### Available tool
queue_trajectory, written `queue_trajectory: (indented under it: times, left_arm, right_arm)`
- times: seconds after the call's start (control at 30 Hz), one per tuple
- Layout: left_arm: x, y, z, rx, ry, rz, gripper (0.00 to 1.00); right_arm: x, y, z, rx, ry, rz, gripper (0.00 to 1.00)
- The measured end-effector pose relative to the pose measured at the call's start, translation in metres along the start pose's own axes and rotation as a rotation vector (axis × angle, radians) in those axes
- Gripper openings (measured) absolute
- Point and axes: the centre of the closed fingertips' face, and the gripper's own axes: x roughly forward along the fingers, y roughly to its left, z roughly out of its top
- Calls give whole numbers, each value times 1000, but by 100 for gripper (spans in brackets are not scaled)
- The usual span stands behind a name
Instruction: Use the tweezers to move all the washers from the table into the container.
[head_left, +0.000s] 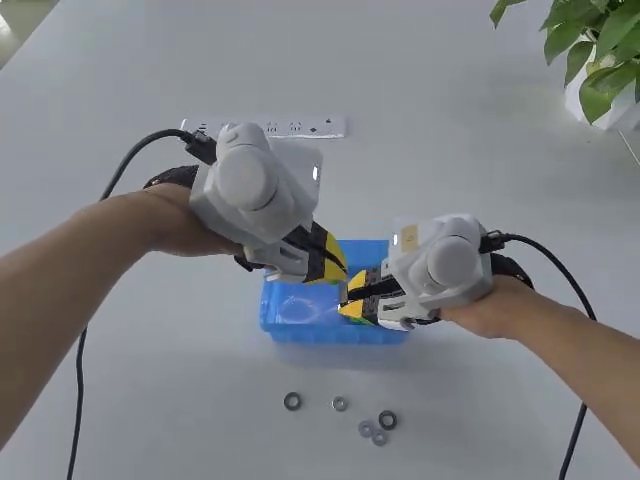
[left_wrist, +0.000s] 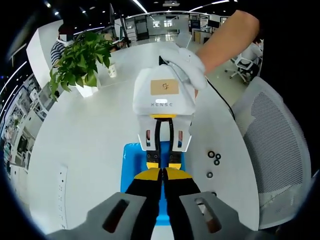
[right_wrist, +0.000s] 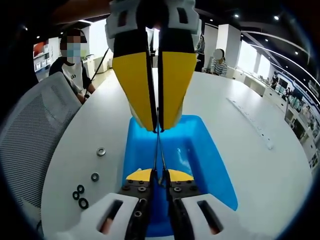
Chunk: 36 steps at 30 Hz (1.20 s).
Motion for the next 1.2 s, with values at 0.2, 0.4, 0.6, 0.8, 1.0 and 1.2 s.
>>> queue_trajectory:
  times: [0.2, 0.4, 0.6, 0.8, 1.0, 1.2]
  left_arm:
    - [-1, -1, 0, -6, -3, -3, 5]
    - [-1, 0, -1, -9, -3, -3, 5]
    - [-1, 0, -1, -14, -3, -5, 5]
    - [0, 0, 0, -15, -2, -8, 5]
    - [1, 1, 0, -16, 0, -8, 5]
    - [1, 1, 1, -16, 2, -8, 5]
  right_arm:
    - [-3, -1, 5, 15, -10, -7, 14]
    - [-10, 0, 6, 25, -8, -12, 17]
    - [-22, 2, 4, 49, -10, -32, 23]
    - [-40, 0, 2, 67, -15, -77, 28]
    - [-54, 2, -6, 98, -1, -104, 35]
    - [-63, 4, -11, 127, 8, -128, 41]
